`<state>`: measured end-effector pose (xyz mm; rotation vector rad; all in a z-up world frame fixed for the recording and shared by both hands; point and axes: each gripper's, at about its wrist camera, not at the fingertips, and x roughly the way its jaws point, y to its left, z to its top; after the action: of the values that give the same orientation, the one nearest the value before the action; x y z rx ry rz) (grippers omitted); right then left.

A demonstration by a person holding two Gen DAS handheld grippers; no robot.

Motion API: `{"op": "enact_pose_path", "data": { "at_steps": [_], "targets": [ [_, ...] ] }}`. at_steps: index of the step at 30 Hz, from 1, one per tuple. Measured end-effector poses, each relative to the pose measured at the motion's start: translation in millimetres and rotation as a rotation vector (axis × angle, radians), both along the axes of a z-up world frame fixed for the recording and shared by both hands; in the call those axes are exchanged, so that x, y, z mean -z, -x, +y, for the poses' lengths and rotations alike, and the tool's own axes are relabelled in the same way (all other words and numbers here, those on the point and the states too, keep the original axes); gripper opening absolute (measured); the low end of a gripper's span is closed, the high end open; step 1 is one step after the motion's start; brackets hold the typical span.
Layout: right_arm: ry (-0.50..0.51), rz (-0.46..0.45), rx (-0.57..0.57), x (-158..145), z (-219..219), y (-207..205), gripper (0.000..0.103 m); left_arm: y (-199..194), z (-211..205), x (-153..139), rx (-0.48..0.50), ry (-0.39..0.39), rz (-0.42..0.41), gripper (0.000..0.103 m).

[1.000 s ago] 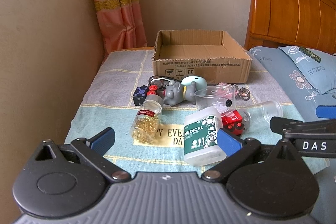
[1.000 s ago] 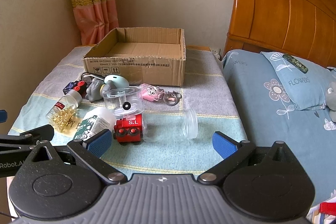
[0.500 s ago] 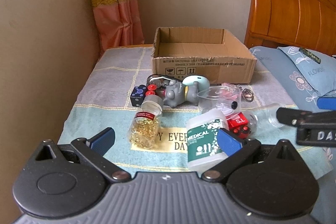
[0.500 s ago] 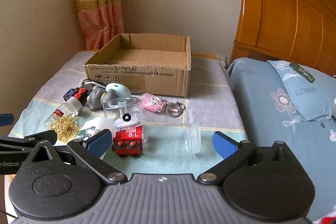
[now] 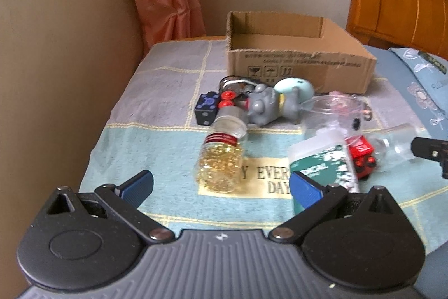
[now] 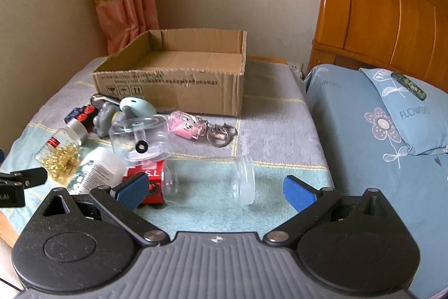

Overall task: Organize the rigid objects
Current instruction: 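Reach the left tool to the gold capsule bottle while the right tool reaches the clear jar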

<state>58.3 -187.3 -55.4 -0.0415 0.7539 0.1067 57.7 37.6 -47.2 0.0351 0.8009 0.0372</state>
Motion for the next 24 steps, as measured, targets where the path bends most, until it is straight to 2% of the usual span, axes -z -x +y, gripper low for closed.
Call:
{"op": "enact_pose_path", "data": {
  "at_steps": [9,16,24],
  "targets": [
    [-0.015,0.019,-0.055,15,9,-18,0.103,-21,13,24,0.027,-0.003,0.056,0.102],
    [0.011,0.046,-0.045,26,13,-30,0.103,-28,31,39,-0.01,0.004,0.101,0.102],
    [0.015,0.07,-0.028,31,5,-31,0.103,-30,56,43,-0.052,0.038,0.113,0.102]
  ]
}}
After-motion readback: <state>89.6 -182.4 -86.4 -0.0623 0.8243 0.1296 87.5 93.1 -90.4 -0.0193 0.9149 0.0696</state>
